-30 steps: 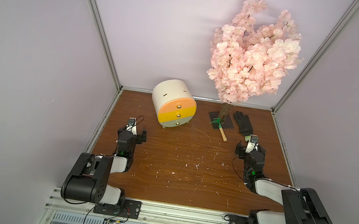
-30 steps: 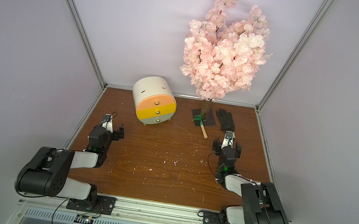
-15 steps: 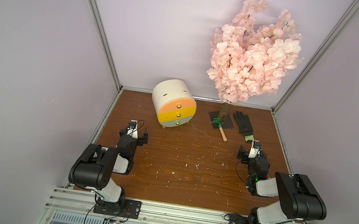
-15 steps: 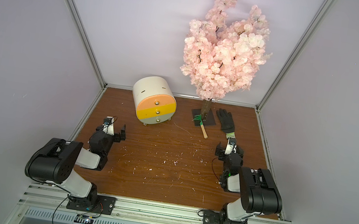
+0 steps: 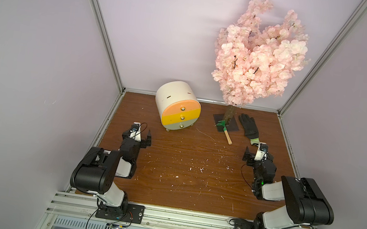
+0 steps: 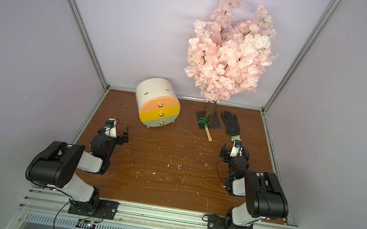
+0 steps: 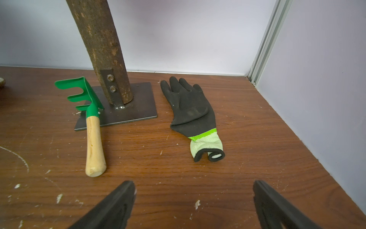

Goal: Put the paint cans in the drawer according to color
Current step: Reset both arms

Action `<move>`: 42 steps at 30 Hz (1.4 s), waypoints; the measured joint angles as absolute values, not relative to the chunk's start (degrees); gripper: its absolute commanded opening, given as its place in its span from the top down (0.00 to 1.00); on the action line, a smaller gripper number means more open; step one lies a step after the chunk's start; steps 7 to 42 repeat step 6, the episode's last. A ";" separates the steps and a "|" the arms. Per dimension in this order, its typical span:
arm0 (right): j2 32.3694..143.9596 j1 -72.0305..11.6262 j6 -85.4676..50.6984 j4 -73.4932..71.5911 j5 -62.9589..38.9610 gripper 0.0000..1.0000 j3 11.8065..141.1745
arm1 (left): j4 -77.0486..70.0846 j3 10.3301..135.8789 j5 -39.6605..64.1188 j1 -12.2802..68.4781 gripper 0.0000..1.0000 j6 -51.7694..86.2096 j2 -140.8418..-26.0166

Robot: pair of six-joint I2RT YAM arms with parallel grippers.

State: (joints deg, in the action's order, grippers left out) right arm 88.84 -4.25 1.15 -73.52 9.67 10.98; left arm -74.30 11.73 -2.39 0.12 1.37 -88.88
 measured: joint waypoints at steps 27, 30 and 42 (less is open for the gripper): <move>88.84 -4.25 1.08 -73.52 9.65 0.01 10.98 | -74.52 11.73 -2.20 0.12 0.00 1.28 -88.88; 88.84 -4.25 1.08 -73.52 9.65 0.01 10.98 | -74.52 11.73 -2.20 0.12 0.00 1.28 -88.88; 88.84 -4.25 1.08 -73.52 9.65 0.01 10.98 | -74.52 11.73 -2.20 0.12 0.00 1.28 -88.88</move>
